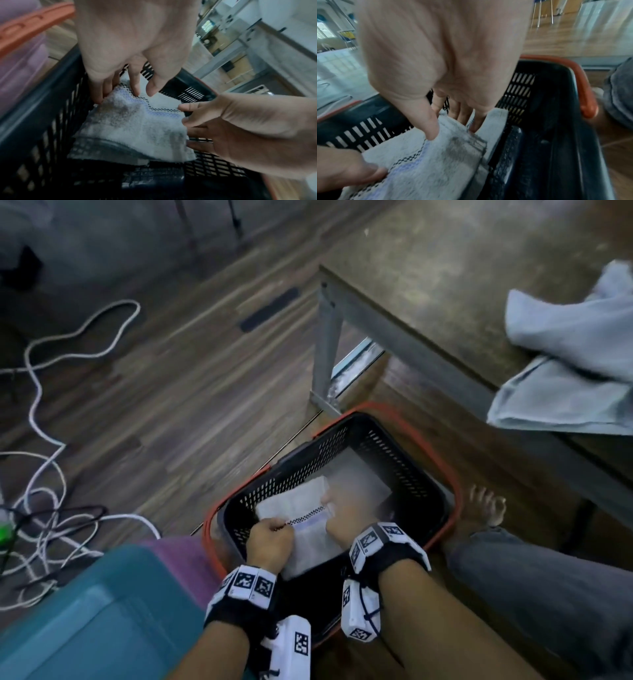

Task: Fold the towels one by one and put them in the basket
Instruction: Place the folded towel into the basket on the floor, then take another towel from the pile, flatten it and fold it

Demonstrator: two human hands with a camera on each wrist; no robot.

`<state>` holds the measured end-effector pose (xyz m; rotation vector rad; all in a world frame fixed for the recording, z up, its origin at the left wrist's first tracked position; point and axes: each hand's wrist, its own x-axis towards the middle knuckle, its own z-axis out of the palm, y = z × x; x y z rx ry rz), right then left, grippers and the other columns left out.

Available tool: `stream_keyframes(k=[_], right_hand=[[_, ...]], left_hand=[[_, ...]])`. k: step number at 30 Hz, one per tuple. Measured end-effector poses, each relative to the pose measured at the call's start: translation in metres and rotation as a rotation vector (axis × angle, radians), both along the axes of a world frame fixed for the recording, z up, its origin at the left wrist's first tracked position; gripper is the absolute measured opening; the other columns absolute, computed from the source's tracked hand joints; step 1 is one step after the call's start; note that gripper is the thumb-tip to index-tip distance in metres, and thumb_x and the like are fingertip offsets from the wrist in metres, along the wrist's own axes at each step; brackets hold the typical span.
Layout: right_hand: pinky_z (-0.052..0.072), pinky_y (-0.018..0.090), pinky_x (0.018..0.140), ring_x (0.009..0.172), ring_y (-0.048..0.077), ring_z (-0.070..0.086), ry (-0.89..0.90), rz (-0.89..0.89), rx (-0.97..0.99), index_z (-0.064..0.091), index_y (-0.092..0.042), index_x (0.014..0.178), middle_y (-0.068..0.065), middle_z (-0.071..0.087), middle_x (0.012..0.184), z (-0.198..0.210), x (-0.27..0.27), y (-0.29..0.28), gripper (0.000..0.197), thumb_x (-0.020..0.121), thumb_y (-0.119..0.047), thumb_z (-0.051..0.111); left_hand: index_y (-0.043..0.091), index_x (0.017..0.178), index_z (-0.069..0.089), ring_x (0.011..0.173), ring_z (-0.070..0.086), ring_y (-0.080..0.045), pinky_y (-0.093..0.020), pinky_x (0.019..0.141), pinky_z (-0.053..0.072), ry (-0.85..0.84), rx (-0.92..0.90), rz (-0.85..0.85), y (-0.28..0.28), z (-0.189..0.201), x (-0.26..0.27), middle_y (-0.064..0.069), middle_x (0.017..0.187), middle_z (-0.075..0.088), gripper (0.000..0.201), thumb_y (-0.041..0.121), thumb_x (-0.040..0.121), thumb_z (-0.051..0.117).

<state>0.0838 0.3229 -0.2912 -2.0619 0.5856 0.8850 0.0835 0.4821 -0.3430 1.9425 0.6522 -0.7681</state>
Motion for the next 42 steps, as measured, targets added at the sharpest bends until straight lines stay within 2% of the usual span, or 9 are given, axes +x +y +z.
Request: stream_keyframes(k=[4, 9, 17, 22, 24, 27, 32, 38, 42], right_hand=[[0.046, 0.019, 0.052, 0.064, 0.016, 0.056, 0.048, -0.012, 0.053, 0.053, -0.019, 0.129, 0.006, 0.059, 0.095, -0.026, -0.002, -0.001, 0.044, 0.091, 0.002, 0.047], [0.05, 0.03, 0.074, 0.091, 0.027, 0.061, 0.143, 0.0, 0.051, 0.054, -0.017, 0.127, 0.011, 0.054, 0.133, -0.042, -0.006, -0.006, 0.035, 0.095, -0.004, 0.047], [0.047, 0.029, 0.078, 0.088, 0.025, 0.055, 0.145, -0.053, 0.06, 0.06, -0.014, 0.124, 0.011, 0.059, 0.11, -0.044, -0.003, -0.01, 0.03, 0.096, -0.01, 0.05], [0.05, 0.034, 0.098, 0.105, 0.027, 0.061, 0.063, -0.067, 0.05, 0.065, -0.012, 0.118, 0.013, 0.066, 0.121, -0.012, 0.004, -0.023, 0.023, 0.1, -0.014, 0.051], [0.048, 0.037, 0.103, 0.109, 0.027, 0.061, 0.065, -0.032, 0.023, 0.065, -0.01, 0.116, 0.011, 0.066, 0.119, 0.007, 0.008, -0.032, 0.022, 0.101, -0.015, 0.049], [0.05, 0.04, 0.1, 0.115, 0.031, 0.062, 0.055, 0.024, -0.039, 0.064, -0.004, 0.124, 0.015, 0.066, 0.126, 0.047, 0.017, -0.047, 0.032, 0.102, -0.021, 0.049], [0.047, 0.023, 0.059, 0.08, 0.021, 0.066, -0.127, 0.009, 0.007, 0.067, -0.008, 0.111, 0.01, 0.074, 0.108, 0.144, 0.028, -0.066, 0.034, 0.103, -0.035, 0.049], [0.046, 0.021, 0.053, 0.072, 0.018, 0.064, -0.483, -0.119, -0.113, 0.066, -0.012, 0.106, 0.002, 0.073, 0.088, 0.283, 0.018, -0.137, 0.027, 0.104, -0.032, 0.048], [0.048, 0.028, 0.063, 0.079, 0.021, 0.067, -0.571, -0.246, -0.27, 0.067, -0.006, 0.11, 0.01, 0.075, 0.099, 0.339, -0.011, -0.214, 0.027, 0.103, -0.025, 0.05]], left_hand=[[-0.007, 0.109, 0.068, 0.111, 0.061, -0.038, -0.039, 0.098, 0.048, 0.147, 0.155, -0.042, -0.005, -0.02, 0.005, -0.024, 0.113, 0.068, 0.031, 0.016, 0.087, 0.063], [-0.01, 0.121, 0.059, 0.116, 0.058, -0.037, -0.034, 0.095, 0.044, 0.235, 0.239, -0.101, -0.008, -0.029, 0.014, -0.025, 0.126, 0.062, 0.044, 0.023, 0.09, 0.063], [-0.008, 0.126, 0.057, 0.12, 0.053, -0.04, -0.036, 0.097, 0.043, 0.217, 0.265, -0.127, -0.012, -0.026, 0.018, -0.026, 0.133, 0.055, 0.052, 0.029, 0.091, 0.062], [-0.006, 0.137, 0.048, 0.12, 0.05, -0.043, -0.037, 0.102, 0.042, 0.153, 0.273, -0.134, -0.019, -0.001, 0.022, -0.03, 0.142, 0.04, 0.058, 0.029, 0.091, 0.057], [-0.007, 0.12, 0.06, 0.109, 0.059, -0.041, -0.042, 0.098, 0.05, 0.079, 0.146, -0.109, -0.024, 0.009, 0.024, -0.025, 0.123, 0.059, 0.043, 0.024, 0.09, 0.058], [-0.002, 0.092, 0.067, 0.083, 0.064, -0.031, -0.035, 0.069, 0.053, -0.117, -0.136, -0.037, -0.039, 0.035, 0.021, -0.018, 0.093, 0.064, 0.016, 0.004, 0.093, 0.052], [0.007, 0.095, 0.068, 0.064, 0.059, -0.016, -0.017, 0.049, 0.047, -0.422, -0.373, -0.057, -0.071, 0.096, 0.021, -0.009, 0.081, 0.067, 0.015, 0.003, 0.095, 0.053], [0.02, 0.083, 0.069, 0.067, 0.058, -0.015, -0.024, 0.06, 0.046, -0.732, -0.546, -0.323, -0.149, 0.203, 0.054, 0.004, 0.074, 0.066, 0.017, 0.012, 0.091, 0.057], [0.009, 0.086, 0.069, 0.08, 0.063, -0.027, -0.034, 0.076, 0.048, -0.859, -0.4, -0.694, -0.226, 0.262, 0.073, -0.01, 0.083, 0.07, 0.018, 0.024, 0.088, 0.058]])
